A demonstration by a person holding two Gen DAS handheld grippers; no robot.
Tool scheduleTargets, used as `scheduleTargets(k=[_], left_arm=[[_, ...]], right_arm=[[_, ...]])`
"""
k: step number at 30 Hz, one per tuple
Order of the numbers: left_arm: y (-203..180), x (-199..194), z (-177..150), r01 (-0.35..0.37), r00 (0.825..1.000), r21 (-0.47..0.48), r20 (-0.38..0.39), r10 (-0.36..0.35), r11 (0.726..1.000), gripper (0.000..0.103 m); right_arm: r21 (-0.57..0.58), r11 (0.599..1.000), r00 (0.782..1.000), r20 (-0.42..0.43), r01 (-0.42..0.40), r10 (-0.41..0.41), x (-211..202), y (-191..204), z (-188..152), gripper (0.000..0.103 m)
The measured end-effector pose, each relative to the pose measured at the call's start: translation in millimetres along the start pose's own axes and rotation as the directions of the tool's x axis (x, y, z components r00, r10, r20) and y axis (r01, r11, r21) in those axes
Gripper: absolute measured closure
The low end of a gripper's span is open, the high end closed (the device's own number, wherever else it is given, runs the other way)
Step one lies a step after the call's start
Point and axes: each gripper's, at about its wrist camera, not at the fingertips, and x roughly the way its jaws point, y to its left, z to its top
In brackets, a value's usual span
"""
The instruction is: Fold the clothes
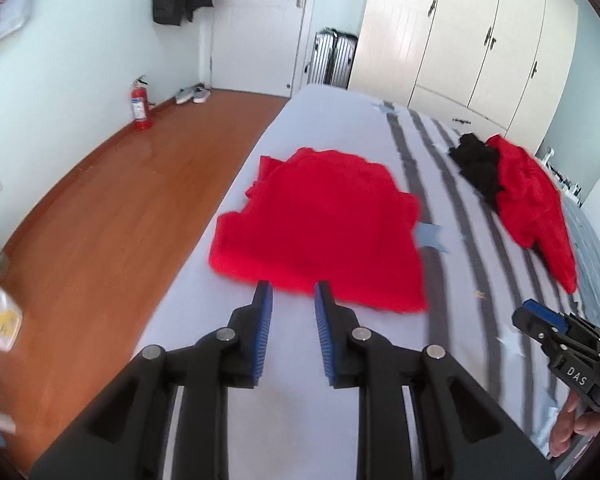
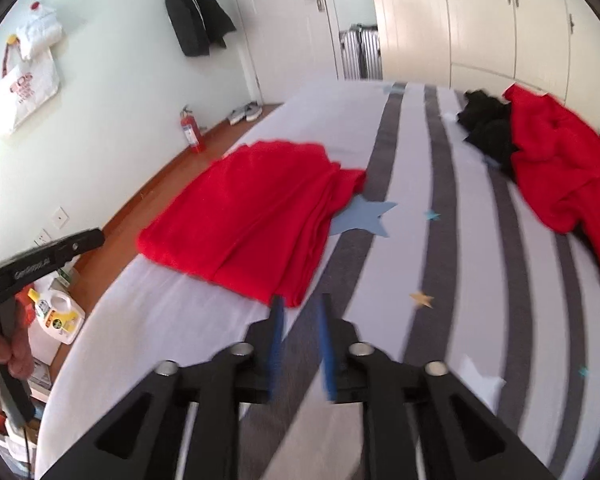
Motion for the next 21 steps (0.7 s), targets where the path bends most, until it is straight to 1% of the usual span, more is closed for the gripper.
scheduleTargets(k=[2,4,5,6,8,9,10,11,13,15,16,17,18,21], left_arm=[[-17,-30,-15,-0.035,0.999,0.001,0.009,0.035,0.999,0.084],[-37,-60,-34,-0.058,0.998,-0.002,0.009,0.059,0.998,0.083],[-48,-75,-44,-0.07,0.997,-0.004,0.01,0.07,0.998,0.073],[-59,-90,-54,-0.086,0.996,-0.003,0.021,0.086,0.996,0.054],[-82,-121,-74,-0.119,0.992,-0.003,0.044,0.119,0.993,0.034],[-91,-134,-82,-0.122,0.991,-0.014,0.056,0.122,0.992,0.027],[-101,-148,-90,-0.124,0.99,-0.025,0.068,0.125,0.992,0.024],[-111,-161,-99,-0.126,0.988,-0.036,0.08,0.129,0.991,0.019],[-130,-187,-115,-0.13,0.985,-0.059,0.103,0.136,0.99,0.015],[-144,-207,-128,-0.144,0.982,-0.093,0.112,0.154,0.985,0.006],[-149,-214,-133,-0.142,0.982,-0.105,0.111,0.153,0.984,0.003],[-154,-220,-139,-0.138,0.982,-0.116,0.11,0.151,0.984,0.001],[-159,-226,-144,-0.135,0.983,-0.128,0.109,0.149,0.983,0.001],[-170,-238,-161,-0.123,0.984,-0.13,0.115,0.138,0.984,0.001]], right_arm=[[-0.017,1.0,1.0,0.014,0.011,-0.011,-24,-2,-6,0.069],[-0.039,0.999,1.0,0.023,0.006,-0.005,-52,-5,-16,0.069],[-0.052,0.999,1.0,0.027,0.003,-0.002,-66,-7,-21,0.066],[-0.067,0.998,1.0,0.03,0.002,0.0,-80,-9,-26,0.058],[-0.094,0.996,0.999,0.044,-0.007,0.011,-111,-13,-38,0.046],[-0.106,0.994,0.999,0.052,-0.012,0.018,-128,-16,-44,0.043],[-0.12,0.993,0.998,0.059,-0.016,0.023,-142,-18,-49,0.041],[-0.135,0.991,0.998,0.065,-0.015,0.024,-155,-21,-53,0.036],[-0.156,0.988,0.997,0.073,-0.024,0.036,-184,-28,-64,0.03],[-0.162,0.986,0.995,0.082,-0.043,0.057,-205,-36,-72,0.02],[-0.166,0.985,0.993,0.091,-0.053,0.069,-216,-41,-77,0.017],[-0.17,0.983,0.992,0.097,-0.067,0.085,-226,-46,-83,0.01],[-0.173,0.982,0.99,0.098,-0.082,0.1,-234,-51,-88,0.005],[-0.165,0.983,0.988,0.11,-0.085,0.104,-248,-66,-105,0.005]])
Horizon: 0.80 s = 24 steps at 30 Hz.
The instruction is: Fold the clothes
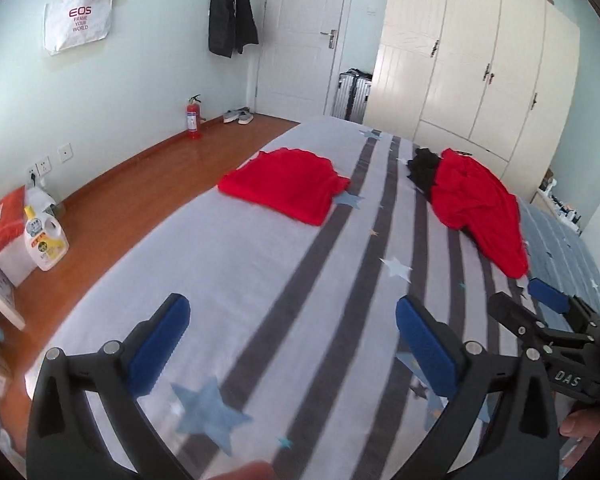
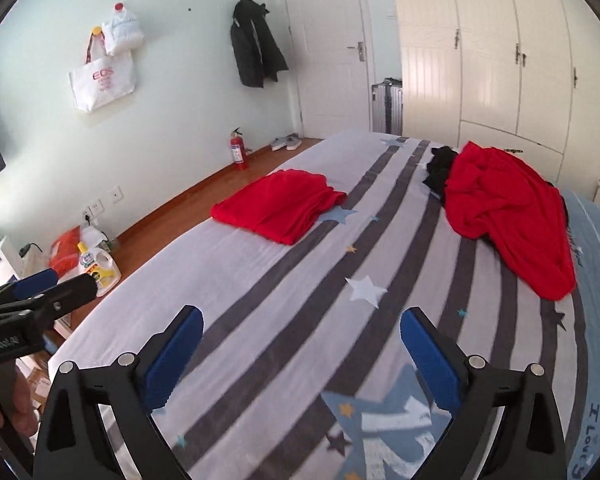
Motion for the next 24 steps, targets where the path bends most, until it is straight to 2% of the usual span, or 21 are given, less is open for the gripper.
scheduleTargets(k=[4,6,8,14,19,24], left_arm=[[-9,-8,-24,-0.051,0.999,0.037,0.016,0.05,0.998,0.001],[-10,-7,-35,-0.039,0.999,0.042,0.011,0.038,0.998,0.001],[-12,-12,-46,-0.042,0.999,0.051,0.037,0.04,0.998,0.001],[-18,-45,-69,-0.066,0.99,0.072,0.128,0.056,0.995,0.001],[-19,-99,-86,-0.085,0.989,0.046,0.127,0.079,0.995,0.001],[-16,-174,-93,-0.104,0.99,0.033,0.103,0.1,0.994,0.001]], right_arm=[[0.001,1.0,0.999,0.027,0.018,-0.018,-13,-6,-22,0.005],[-0.007,0.999,0.998,0.052,0.035,-0.035,-17,-7,-34,0.005],[-0.004,0.999,0.996,0.076,0.045,-0.045,-20,-6,-47,0.005],[0.023,1.0,0.99,0.138,-0.001,-0.002,-40,3,-70,0.005],[-0.003,1.0,0.973,0.231,0.018,-0.017,-105,25,-81,0.005],[-0.021,1.0,0.975,0.222,0.015,-0.01,-178,46,-84,0.003]])
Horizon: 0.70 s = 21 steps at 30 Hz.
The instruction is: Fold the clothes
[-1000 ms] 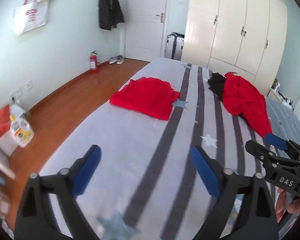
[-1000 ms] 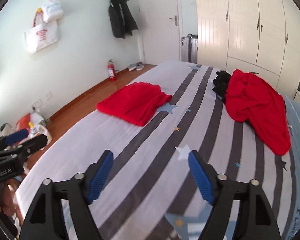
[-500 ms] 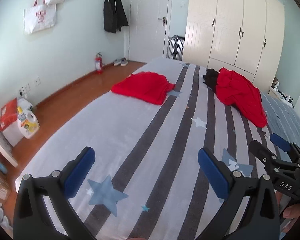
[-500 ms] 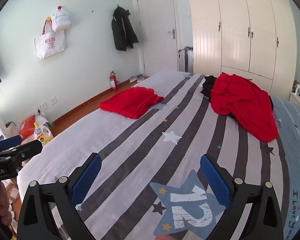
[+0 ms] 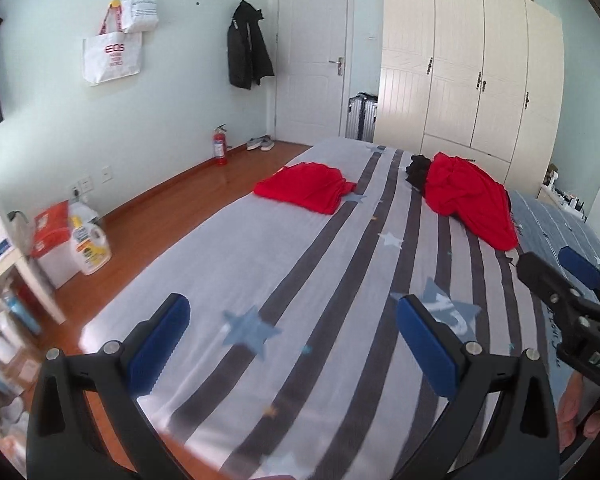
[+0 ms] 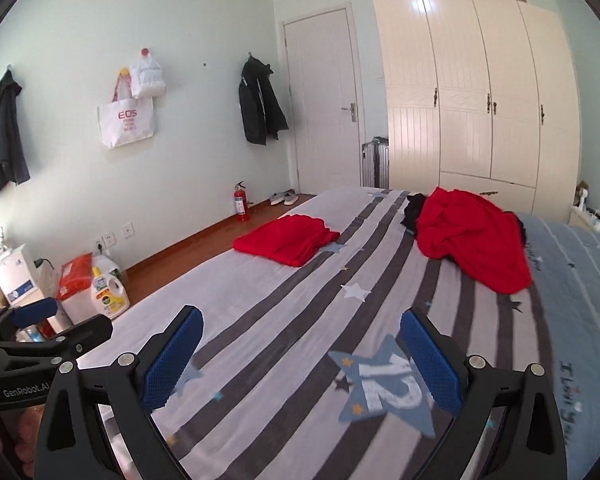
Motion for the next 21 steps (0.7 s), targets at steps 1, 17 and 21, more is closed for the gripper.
scheduleTargets(k=[1,17,21], left_arm=[[2,-14,1,-0.005,1.0,-0.001,-0.007,0.004,1.0,0.001],[1,-123,23,0.044,0.992,0.009,0.116,-0.045,0.999,0.001],[6,-122,21,0.044,0.993,-0.003,0.109,-0.043,0.999,0.001]], right_arm=[[-0.002,1.0,1.0,-0.004,-0.007,0.007,-14,5,4,0.001],[-0.04,0.999,0.999,0.043,-0.027,0.029,-107,28,41,0.001],[-0.048,0.999,0.999,0.04,-0.026,0.028,-105,34,39,0.001]])
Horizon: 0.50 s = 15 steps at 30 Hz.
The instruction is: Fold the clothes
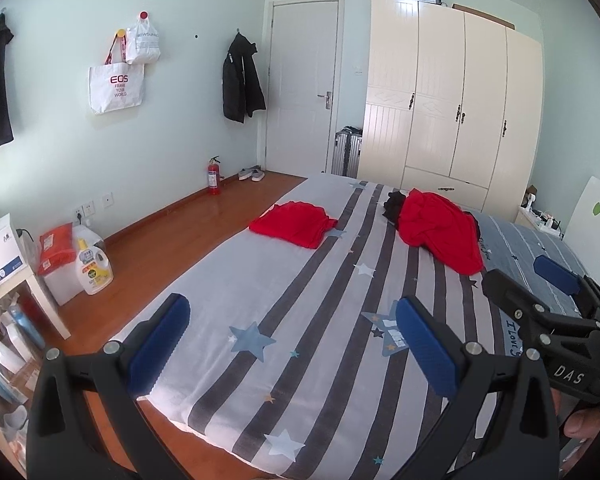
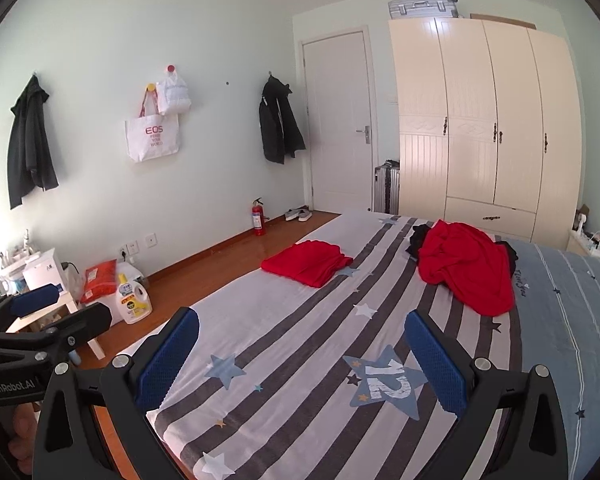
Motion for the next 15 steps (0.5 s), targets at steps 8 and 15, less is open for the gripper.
scheduleTargets(k=[8,15], left_arm=[[1.7,4.2,-4.3,-0.012,1.0,0.006,-0.01,0.012,1.0,0.001],[-0.7,1.0,-6.8,-0.01,1.0,0.009,0.003,0.01,1.0,0.001]], right_arm=[[0.0,1.0,1.0,-0.01,0.0,0.0,5.6,1.3,-5.7,0.001],[-0.001,1.0,1.0,-0.012,0.003,-0.003,4.6,-0.4,-6.0,0.001]])
